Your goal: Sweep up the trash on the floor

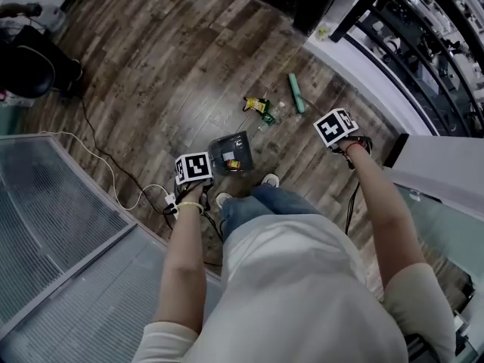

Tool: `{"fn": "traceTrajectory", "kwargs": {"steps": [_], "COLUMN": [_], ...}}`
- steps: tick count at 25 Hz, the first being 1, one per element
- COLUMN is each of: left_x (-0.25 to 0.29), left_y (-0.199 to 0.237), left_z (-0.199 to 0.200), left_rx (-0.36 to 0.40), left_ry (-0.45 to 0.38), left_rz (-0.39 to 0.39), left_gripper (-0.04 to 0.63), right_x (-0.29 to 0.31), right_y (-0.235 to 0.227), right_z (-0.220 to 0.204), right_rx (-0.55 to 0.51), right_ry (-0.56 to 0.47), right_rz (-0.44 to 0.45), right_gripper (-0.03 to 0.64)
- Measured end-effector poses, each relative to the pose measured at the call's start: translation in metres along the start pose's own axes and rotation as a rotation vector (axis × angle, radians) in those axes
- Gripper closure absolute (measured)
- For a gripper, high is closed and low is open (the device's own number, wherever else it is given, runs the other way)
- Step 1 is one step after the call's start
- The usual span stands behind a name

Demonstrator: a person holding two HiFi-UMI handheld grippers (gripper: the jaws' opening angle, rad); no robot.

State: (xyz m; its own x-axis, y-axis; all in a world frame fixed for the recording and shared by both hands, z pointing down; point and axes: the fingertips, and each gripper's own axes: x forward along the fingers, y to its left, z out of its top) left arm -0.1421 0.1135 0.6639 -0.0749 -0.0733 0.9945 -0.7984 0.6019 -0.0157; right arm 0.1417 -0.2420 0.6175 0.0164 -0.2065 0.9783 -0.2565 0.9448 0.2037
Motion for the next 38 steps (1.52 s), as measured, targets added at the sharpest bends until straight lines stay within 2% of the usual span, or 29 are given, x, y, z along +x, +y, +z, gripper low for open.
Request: {"fn": "traceTrajectory", "kwargs": {"steps": [5, 12, 20, 27, 38], "left_x": [0.0, -0.001, 0.001, -0.001, 0.0], "left_y": [0.001, 0.0, 0.001, 0.0, 0.003], "left_z": [0.0, -0.001, 0.0, 0.0, -0.001], "left_rx": [-0.003, -0.004, -0.003, -0.001, 0.003], "left_ry": [0.002, -0.001, -0.004, -0.003, -0.006], "left_rz": [0.002, 0.003, 0.003, 0.004, 0.003], "left_gripper": [0.499, 0.499, 0.499, 0.499, 0.499], "right_x": [0.009, 0.019, 0.025, 0.024, 0.019], "right_y": [0.014, 0.037, 0.063, 0.076, 0.104], "right_z": [0.01, 0.008, -0.002, -0.02, -0.043], "right_rx": [-0.144, -0.256, -0.465, -0.541, -0.715], "right_ry": [0.003, 0.032, 0.062, 0.068, 0.056], "right_rz": [-0.04, -0.017, -0.033, -0.026, -0.045], "right_gripper": [0.515, 0.515, 0.515, 0.515, 0.515]}}
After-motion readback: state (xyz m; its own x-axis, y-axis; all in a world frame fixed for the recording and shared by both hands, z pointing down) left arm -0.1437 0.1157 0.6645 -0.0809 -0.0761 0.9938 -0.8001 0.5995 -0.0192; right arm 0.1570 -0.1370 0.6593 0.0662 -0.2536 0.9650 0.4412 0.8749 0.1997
